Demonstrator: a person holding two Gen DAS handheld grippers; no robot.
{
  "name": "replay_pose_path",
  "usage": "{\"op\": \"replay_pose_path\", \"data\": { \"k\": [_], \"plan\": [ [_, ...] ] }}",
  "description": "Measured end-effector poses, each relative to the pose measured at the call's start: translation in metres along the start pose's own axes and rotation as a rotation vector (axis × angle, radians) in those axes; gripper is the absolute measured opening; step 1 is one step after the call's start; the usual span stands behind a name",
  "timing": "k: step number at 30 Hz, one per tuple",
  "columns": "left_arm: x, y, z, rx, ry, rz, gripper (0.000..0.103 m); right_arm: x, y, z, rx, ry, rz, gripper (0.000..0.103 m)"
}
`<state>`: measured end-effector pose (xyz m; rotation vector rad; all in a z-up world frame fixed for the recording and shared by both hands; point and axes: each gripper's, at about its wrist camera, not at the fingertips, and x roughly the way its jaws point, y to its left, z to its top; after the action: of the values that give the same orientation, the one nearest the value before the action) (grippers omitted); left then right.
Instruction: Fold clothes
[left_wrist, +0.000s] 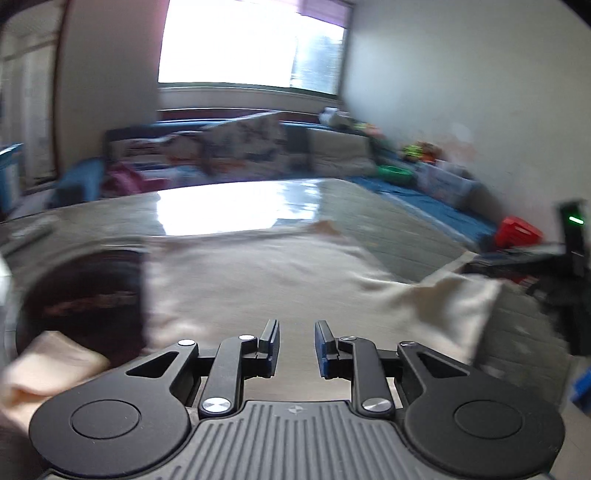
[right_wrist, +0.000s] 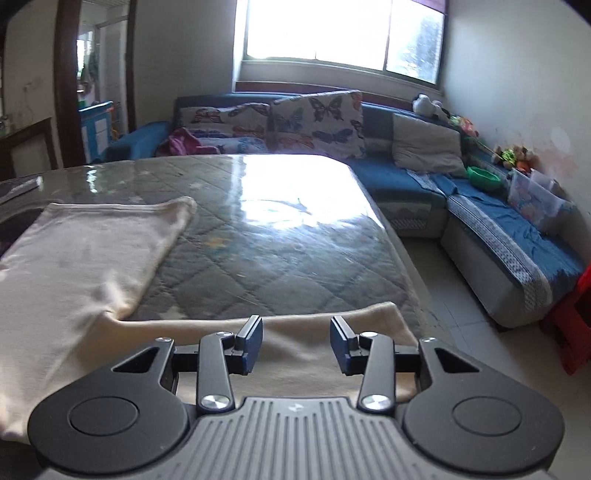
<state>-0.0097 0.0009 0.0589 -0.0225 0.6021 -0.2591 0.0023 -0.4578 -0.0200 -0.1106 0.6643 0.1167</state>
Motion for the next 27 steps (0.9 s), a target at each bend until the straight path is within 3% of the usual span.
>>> {"op": "replay_pose_path", "data": {
  "k": [4, 8, 17, 20, 21, 23, 27],
  "plan": [
    [0.007, 0.044, 0.000, -0.048, 0.029, 0.174, 0.020, -0.016, 0.026, 0.009, -0.037, -0.032, 0.111, 0.043],
    [0.018, 0.065, -0.014, -0.033, 0.081, 0.252, 0.023, -0.029, 0.066, 0.016, -0.130, -0.058, 0.219, 0.047],
    [0.028, 0.081, -0.026, -0.027, 0.099, 0.293, 0.025, -0.045, 0.141, 0.010, -0.332, -0.051, 0.400, 0.050],
    [0.029, 0.085, -0.030, -0.007, 0.096, 0.294, 0.015, -0.046, 0.156, 0.002, -0.375, -0.034, 0.433, 0.051],
    [0.027, 0.087, -0.030, -0.008, 0.086, 0.291, 0.008, -0.046, 0.159, 0.001, -0.384, -0.031, 0.438, 0.051],
    [0.018, 0.095, -0.030, -0.049, 0.050, 0.293, 0.005, -0.046, 0.166, -0.004, -0.409, -0.019, 0.449, 0.051],
    [-0.019, 0.118, -0.025, -0.177, -0.073, 0.316, 0.004, -0.048, 0.174, -0.010, -0.444, -0.011, 0.460, 0.051]
  ]
}}
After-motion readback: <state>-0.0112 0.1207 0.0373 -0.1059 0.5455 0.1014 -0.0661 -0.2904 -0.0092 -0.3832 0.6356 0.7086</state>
